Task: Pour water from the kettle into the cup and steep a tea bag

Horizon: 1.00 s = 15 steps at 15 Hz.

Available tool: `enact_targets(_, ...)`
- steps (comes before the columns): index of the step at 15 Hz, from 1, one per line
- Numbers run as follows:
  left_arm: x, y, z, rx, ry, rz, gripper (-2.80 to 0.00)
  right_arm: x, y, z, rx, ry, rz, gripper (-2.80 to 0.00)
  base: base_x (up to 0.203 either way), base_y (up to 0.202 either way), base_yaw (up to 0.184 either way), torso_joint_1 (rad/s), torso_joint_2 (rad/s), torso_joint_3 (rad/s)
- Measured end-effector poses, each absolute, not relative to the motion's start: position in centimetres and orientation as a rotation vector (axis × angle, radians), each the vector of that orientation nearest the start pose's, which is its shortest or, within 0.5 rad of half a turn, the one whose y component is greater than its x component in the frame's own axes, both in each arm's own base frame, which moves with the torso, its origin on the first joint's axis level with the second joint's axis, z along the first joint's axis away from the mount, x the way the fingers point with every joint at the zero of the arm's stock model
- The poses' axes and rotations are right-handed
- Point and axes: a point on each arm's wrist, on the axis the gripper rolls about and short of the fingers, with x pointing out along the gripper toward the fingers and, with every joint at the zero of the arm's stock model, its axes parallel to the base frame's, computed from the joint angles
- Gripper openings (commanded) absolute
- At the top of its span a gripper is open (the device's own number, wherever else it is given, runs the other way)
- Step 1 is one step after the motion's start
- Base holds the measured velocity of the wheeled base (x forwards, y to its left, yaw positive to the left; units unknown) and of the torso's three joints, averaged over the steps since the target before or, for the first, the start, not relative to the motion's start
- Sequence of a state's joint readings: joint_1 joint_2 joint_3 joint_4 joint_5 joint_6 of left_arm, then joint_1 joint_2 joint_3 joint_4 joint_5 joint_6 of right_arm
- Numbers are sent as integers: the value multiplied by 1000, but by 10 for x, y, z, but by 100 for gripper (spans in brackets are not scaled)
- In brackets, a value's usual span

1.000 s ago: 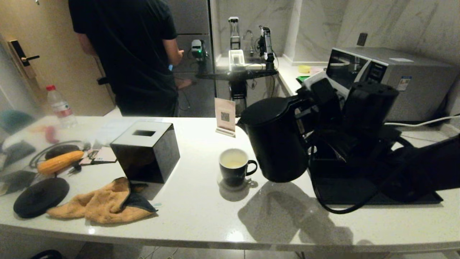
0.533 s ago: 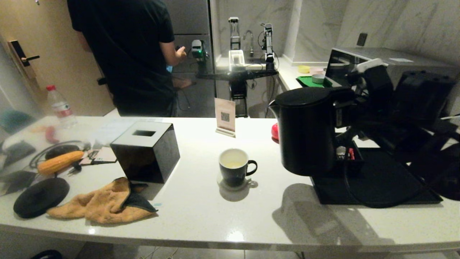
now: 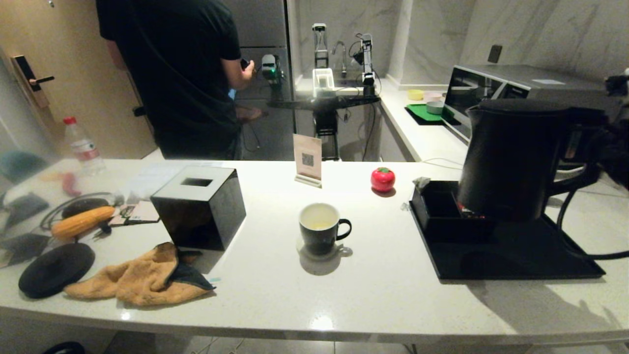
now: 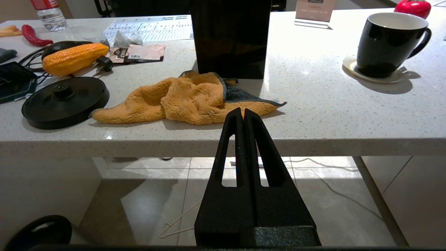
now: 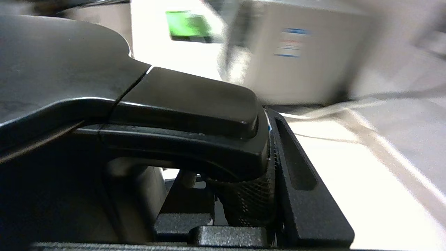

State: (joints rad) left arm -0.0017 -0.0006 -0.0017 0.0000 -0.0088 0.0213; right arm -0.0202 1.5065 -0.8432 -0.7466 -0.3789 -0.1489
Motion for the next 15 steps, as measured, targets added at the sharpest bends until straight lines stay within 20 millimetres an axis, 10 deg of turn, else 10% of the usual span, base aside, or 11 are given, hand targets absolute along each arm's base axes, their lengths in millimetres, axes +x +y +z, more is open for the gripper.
enact_targets(5,-23,0,76,21,-2,-11,-280,255,-75,260,-100,-60,-593,-280,0,0,0,0,0,0)
enact_targets(15,-23,0,76,21,-2,-10,-280,265,-107,217,-58,-19,-688,-280,0,0,0,0,0,0)
